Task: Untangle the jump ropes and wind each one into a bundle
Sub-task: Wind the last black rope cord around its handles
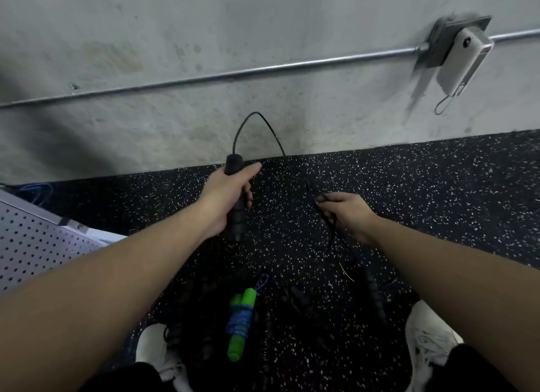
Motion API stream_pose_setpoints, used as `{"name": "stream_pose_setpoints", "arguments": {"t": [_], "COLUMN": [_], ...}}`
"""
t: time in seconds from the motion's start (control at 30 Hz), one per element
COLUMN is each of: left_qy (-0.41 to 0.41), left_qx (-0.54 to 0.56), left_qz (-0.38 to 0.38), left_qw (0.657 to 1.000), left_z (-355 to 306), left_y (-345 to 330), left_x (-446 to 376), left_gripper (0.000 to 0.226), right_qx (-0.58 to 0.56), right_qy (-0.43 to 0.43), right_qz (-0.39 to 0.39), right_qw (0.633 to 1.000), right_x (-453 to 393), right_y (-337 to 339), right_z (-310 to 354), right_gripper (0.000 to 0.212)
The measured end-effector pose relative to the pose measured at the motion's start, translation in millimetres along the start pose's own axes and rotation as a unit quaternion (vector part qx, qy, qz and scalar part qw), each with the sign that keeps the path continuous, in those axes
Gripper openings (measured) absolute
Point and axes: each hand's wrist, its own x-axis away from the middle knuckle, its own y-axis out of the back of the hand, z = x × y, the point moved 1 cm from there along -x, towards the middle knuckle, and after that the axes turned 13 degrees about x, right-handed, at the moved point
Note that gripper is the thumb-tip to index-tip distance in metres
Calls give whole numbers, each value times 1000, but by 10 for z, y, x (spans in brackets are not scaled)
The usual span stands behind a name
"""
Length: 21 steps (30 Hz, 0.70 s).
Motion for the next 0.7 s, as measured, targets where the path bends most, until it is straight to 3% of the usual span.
{"name": "stream_pose_setpoints", "arguments": {"t": [0.17,0.33,0.43,0.6,0.7], "left_qy": [41,38,61,53,24], "left_qx": [-5,-27,34,256,264], "left_qz": [41,-10,-30,-26,-7], "left_qw": [998,999,997,965,964], "left_z": [407,658,709,592,454], "left_y": [-440,-780,-776,-759,-737], "left_x": [-41,-61,-124,-180,-152], "left_gripper": [44,31,29,28,29], "right_qx": [-2,-37,-93,-144,-123], "right_qy": [58,97,84,84,77], "right_qz": [-4,-7,-4,27,-5], "right_qw": [998,995,992,986,989], "right_x": [235,300,330,334,334], "right_y": [-19,23,95,249,321], "right_z": [170,190,218,290,385], "right_gripper": [24,12,14,17,16]}}
